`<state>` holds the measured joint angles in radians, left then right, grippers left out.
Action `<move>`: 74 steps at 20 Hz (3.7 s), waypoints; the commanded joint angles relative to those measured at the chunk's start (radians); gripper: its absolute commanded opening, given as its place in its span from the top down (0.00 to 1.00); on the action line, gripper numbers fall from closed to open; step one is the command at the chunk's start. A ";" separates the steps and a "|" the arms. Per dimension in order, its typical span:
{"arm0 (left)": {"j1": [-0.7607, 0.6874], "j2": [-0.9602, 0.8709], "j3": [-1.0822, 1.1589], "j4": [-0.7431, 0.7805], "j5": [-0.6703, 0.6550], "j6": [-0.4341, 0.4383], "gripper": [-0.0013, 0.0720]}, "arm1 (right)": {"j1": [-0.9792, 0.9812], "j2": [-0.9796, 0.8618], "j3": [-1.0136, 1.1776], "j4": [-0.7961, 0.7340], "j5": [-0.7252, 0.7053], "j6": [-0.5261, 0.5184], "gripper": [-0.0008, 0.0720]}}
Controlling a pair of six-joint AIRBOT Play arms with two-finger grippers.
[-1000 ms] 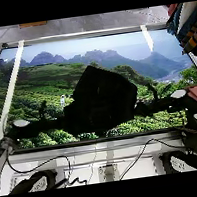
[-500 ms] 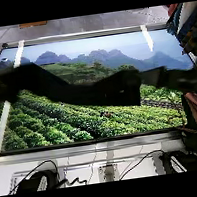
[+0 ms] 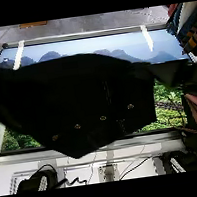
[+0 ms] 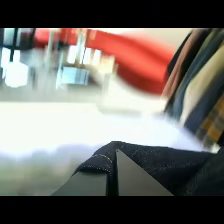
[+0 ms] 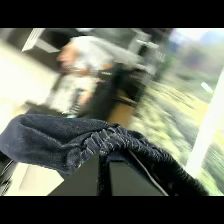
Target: Fold the clothes and pants, and hang the long-sleeved shirts on hangers.
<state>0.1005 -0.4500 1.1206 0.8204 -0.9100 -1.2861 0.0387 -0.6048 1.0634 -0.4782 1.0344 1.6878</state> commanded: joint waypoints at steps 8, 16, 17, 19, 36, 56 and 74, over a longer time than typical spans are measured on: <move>-0.269 -0.910 -0.004 0.062 0.180 0.050 0.96 | 0.259 -0.589 -0.209 -0.278 -0.784 0.226 0.94; -0.298 -0.923 0.021 0.069 -0.159 -0.091 0.96 | -0.051 -0.596 -0.208 -0.416 -0.312 -0.015 0.94; -0.324 -0.929 0.020 0.069 -0.216 -0.092 0.96 | -0.087 -0.597 -0.208 -0.446 -0.219 -0.042 0.94; -0.388 -0.933 0.001 0.069 -0.279 -0.091 0.96 | -0.138 -0.597 -0.208 -0.514 -0.062 -0.107 0.94; -0.515 -0.933 -0.195 0.134 -0.327 -0.135 0.03 | -0.153 -0.608 -0.173 -0.761 -0.089 -0.270 0.02; -0.431 -0.934 -0.193 0.138 -0.254 -0.127 0.03 | -0.307 -1.179 0.216 -0.406 0.389 -0.595 0.07; -0.431 -0.935 -0.194 0.309 -0.095 -0.121 0.05 | -0.258 -1.277 0.258 -0.167 0.629 -0.716 0.01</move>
<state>-0.3309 -1.3846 0.9272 1.1175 -1.0092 -1.4067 -0.2066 -1.8816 1.3159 -0.6155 1.6562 0.9497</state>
